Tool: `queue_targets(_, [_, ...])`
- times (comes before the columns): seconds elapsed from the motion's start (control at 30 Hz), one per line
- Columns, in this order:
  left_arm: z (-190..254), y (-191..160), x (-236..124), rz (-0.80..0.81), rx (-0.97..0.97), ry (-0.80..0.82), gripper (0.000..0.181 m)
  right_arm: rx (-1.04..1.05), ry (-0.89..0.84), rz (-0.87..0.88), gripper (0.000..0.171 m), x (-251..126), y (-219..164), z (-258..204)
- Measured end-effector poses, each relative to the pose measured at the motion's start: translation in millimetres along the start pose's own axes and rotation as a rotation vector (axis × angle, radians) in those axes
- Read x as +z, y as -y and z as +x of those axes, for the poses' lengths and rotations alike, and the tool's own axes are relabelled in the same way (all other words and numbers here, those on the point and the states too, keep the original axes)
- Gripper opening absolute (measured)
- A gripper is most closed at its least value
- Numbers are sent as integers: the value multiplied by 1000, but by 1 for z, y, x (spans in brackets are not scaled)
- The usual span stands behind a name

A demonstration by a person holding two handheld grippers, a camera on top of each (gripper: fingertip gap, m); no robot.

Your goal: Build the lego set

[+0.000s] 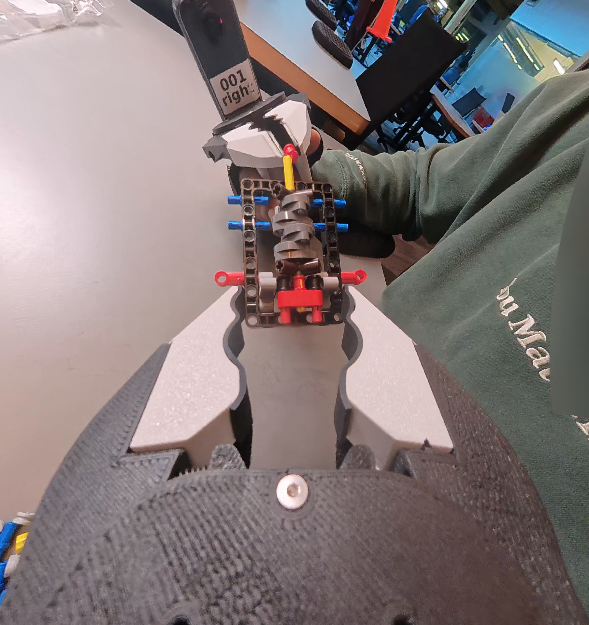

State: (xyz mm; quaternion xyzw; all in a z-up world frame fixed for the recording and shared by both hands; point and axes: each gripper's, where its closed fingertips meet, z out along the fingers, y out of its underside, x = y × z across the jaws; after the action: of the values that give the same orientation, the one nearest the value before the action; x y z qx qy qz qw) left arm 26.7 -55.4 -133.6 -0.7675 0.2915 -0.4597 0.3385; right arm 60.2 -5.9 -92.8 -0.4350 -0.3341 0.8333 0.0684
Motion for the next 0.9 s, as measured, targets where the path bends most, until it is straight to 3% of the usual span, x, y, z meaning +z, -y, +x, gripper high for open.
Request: queue_targets(0.9, [3,-19,4,-78,-57,-79,56,-251,-148,-213,5,-5,-21,9])
